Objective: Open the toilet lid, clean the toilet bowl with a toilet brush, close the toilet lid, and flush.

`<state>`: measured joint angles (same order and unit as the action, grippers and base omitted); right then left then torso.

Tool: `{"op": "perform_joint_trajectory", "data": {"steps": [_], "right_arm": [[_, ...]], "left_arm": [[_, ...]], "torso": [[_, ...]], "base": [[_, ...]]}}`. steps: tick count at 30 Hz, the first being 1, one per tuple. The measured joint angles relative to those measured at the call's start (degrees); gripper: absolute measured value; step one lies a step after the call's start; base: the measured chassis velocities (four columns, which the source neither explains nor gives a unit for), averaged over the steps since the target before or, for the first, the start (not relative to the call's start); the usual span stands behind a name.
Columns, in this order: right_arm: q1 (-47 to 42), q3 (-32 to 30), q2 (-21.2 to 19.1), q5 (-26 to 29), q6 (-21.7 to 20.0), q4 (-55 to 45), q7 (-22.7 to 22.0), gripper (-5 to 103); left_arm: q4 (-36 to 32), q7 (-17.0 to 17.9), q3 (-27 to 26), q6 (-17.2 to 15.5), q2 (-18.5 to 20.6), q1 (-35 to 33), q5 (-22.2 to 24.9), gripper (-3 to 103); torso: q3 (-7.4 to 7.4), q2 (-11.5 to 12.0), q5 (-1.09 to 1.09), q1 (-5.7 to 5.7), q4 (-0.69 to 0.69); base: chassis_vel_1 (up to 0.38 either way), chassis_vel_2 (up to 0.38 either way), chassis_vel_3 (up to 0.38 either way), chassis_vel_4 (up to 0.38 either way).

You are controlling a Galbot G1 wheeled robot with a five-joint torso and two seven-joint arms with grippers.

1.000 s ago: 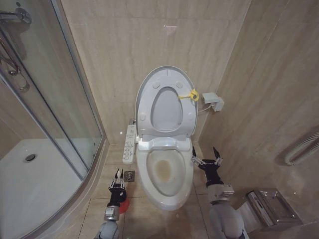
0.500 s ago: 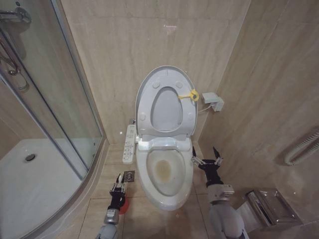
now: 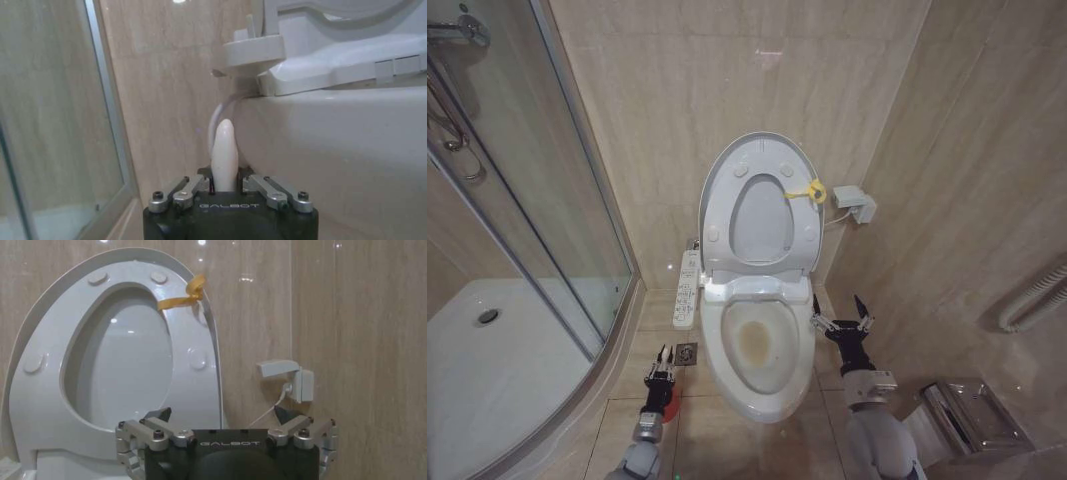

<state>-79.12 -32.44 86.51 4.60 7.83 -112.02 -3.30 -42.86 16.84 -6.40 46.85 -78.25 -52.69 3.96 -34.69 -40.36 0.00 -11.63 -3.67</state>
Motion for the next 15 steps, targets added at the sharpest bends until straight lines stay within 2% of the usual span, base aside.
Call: {"op": "perform_joint_trajectory", "data": {"steps": [15], "right_arm": [[0.0, 0.0, 0.0, 0.0, 0.0, 0.0, 0.0, 100]], "left_arm": [[-0.49, 0.25, -0.48, 0.04, 0.4, -1.21, -0.15, 22]], "torso": [[0.0, 0.0, 0.0, 0.0, 0.0]], "base": [[0.0, 0.0, 0.0, 0.0]]}}
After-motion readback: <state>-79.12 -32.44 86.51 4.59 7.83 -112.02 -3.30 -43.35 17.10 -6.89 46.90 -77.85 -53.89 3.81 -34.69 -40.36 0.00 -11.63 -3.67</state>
